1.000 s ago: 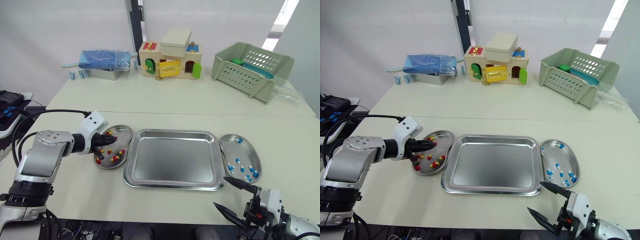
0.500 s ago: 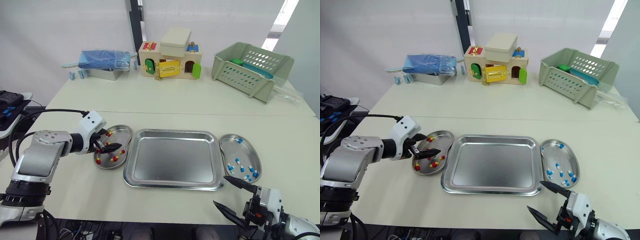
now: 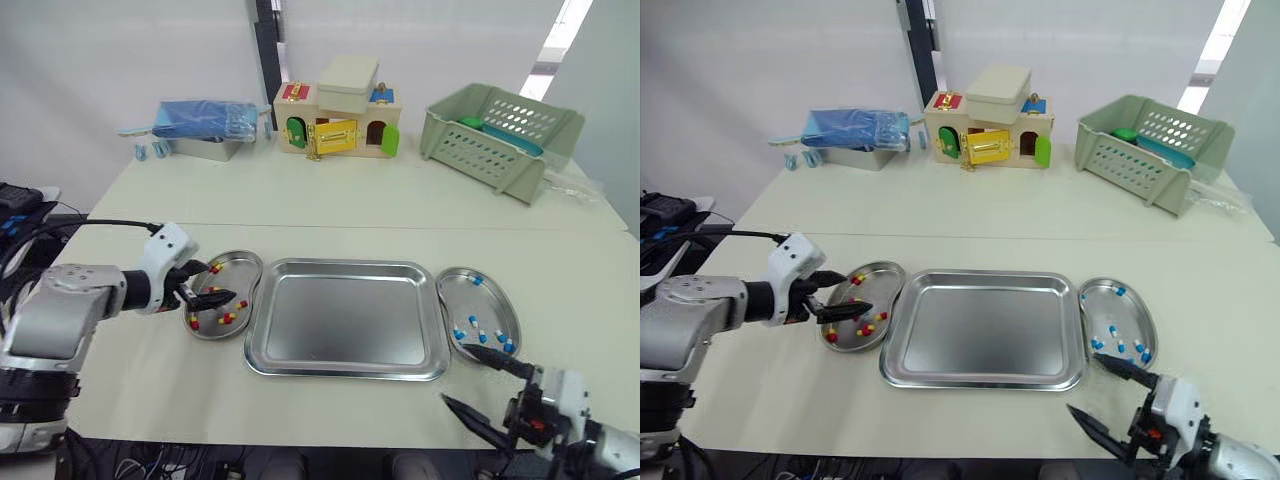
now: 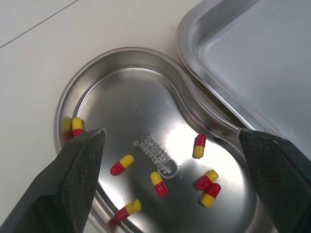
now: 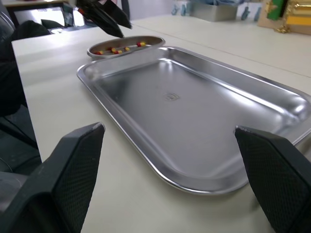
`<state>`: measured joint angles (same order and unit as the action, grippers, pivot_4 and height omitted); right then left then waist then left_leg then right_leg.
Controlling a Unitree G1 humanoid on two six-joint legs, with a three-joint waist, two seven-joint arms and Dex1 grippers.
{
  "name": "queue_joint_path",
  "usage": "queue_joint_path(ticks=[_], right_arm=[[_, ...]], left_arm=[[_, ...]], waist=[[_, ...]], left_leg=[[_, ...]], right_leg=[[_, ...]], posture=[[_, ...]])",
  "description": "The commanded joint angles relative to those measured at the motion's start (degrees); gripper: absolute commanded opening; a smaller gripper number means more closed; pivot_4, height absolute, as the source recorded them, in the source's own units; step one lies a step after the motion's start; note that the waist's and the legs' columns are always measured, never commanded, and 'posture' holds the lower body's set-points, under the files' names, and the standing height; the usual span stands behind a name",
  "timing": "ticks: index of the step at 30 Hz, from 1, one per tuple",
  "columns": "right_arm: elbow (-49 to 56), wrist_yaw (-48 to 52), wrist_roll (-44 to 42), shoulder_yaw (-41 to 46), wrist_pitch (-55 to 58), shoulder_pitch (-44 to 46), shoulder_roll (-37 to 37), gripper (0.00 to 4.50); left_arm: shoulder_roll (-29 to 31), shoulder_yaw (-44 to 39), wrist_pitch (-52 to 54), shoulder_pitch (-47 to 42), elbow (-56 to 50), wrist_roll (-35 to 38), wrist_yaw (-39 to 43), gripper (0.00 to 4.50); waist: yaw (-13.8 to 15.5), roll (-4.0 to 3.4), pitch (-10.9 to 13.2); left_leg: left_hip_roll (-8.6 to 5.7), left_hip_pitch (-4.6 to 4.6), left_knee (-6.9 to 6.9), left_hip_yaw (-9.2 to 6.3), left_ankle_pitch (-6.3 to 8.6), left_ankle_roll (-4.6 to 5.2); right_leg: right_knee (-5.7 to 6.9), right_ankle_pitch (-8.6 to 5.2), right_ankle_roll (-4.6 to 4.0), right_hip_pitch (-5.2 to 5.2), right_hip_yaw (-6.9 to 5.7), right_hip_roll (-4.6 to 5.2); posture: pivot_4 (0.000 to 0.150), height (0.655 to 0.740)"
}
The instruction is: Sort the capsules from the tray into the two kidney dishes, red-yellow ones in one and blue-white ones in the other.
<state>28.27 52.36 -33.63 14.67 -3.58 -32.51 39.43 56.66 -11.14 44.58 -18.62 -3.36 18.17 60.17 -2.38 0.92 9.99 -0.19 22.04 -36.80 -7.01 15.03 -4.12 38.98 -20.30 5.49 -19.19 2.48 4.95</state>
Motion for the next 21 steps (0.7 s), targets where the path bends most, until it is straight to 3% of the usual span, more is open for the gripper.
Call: queue_joint_path(ticks=[1,8,13,21], right_arm=[[2.6,0.4,-7.2,11.7,11.1,-2.2,7.0,4.50],[-9.2,4.2,-5.5,20.4,22.1,2.1,17.0,4.50],[-20.9,7.8,-1.6,19.7,25.2,9.2,22.8,4.50],[-31.4,11.5,4.8,14.7,22.9,19.9,24.4,4.50]], left_arm=[[4.5,-10.4,-1.3,4.5,-0.6,2.6,2.5,4.49],[7.5,-18.0,-8.9,15.0,8.4,0.6,3.3,4.49],[6.8,-22.1,-12.2,20.8,12.3,0.1,2.5,4.49],[5.4,-25.8,-14.4,26.9,13.3,0.5,1.5,4.49]], waist=[[0.0,-0.02,0.0],[0.4,0.19,0.1],[0.3,0.28,0.2],[0.3,0.25,0.2]], left_leg=[[0.00,-0.01,-0.01,0.00,0.00,0.00],[0.02,-0.10,0.08,0.15,0.01,0.02],[0.03,-0.08,0.10,0.24,0.02,0.02],[0.04,-0.07,0.12,0.29,0.01,0.02]], right_leg=[[0.00,0.00,0.00,0.00,-0.01,0.00],[-0.03,-0.01,-0.02,0.03,0.05,0.02],[-0.06,-0.01,-0.02,-0.01,0.10,0.05],[-0.06,-0.01,-0.02,-0.05,0.12,0.07]], posture=[[0.150,0.7400],[0.150,0.7400],[0.150,0.7400],[0.150,0.7400]])
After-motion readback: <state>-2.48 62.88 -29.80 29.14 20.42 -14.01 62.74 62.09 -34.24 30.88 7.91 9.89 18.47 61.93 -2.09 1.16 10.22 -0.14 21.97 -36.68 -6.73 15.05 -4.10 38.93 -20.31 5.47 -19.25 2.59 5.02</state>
